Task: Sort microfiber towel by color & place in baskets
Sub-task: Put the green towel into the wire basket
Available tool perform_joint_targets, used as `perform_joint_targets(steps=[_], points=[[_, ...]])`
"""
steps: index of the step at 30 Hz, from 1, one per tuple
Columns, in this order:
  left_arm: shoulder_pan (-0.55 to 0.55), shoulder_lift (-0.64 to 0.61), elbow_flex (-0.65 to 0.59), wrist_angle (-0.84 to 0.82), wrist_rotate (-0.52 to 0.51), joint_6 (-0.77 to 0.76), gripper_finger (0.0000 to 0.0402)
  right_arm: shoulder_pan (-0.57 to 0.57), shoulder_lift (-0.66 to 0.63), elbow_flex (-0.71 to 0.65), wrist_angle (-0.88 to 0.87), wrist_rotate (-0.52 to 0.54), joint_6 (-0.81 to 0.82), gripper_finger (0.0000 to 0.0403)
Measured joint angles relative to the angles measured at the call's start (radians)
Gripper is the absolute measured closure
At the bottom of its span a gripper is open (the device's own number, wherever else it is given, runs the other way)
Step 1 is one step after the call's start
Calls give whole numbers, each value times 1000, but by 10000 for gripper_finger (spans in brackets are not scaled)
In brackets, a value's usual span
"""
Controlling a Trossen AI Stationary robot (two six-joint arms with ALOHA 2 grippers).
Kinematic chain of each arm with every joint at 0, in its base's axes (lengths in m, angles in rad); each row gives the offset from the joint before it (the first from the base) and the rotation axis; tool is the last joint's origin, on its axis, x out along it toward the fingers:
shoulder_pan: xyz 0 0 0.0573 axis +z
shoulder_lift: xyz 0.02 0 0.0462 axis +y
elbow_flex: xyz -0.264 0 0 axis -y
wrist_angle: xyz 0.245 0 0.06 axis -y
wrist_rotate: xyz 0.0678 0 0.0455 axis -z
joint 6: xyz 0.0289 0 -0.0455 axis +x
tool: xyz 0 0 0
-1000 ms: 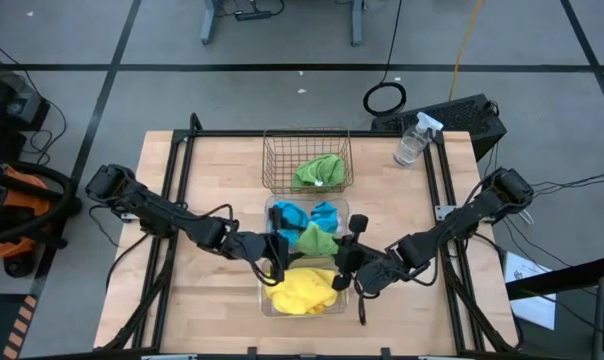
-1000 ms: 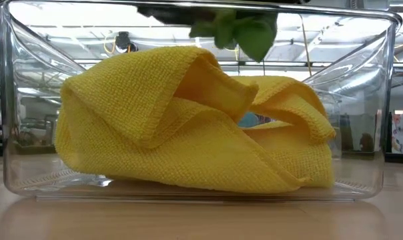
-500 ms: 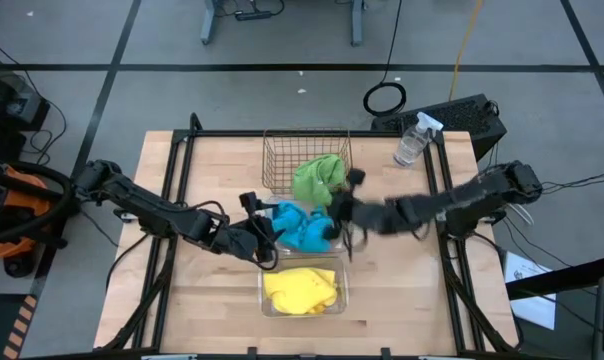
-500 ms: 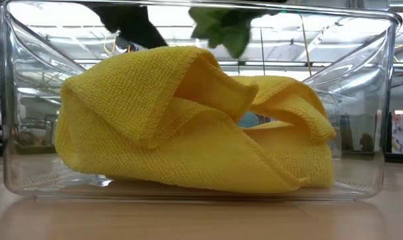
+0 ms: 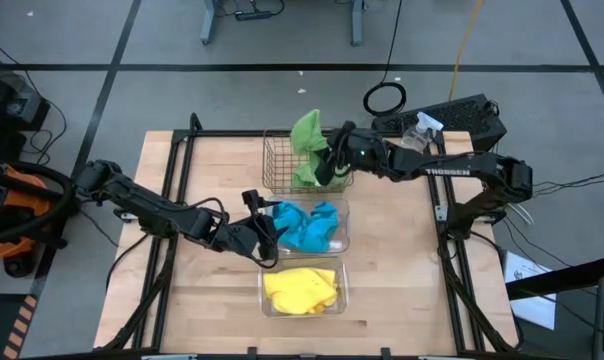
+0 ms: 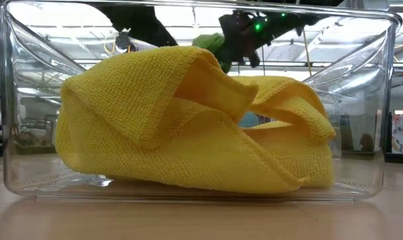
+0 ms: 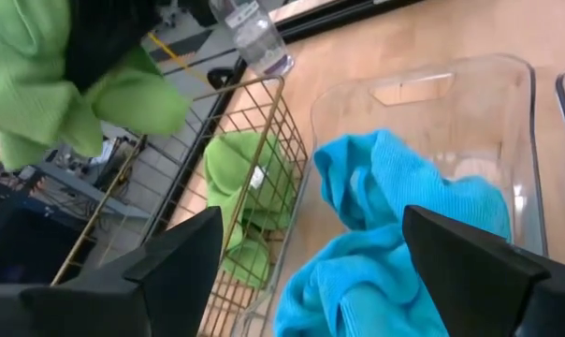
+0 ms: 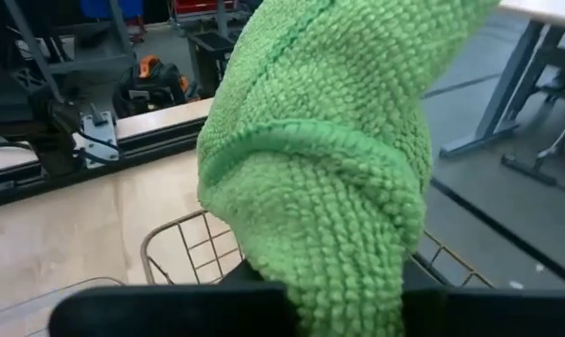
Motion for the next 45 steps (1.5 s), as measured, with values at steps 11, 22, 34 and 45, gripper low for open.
perform_joint_targets(steps=[11,22,34,45], points=[[0,0,0,52,6,25,66,-19,141,0,-3,-38,45,381],[0,0,0,75,10,33,66,-18,249,0,128,-24,124,380],[0,0,0,77,10,33,65,-17,283,0,98,-32,173,269],[-1,0,0,76,17,33,65,-4,221,0,13,-37,165,181]])
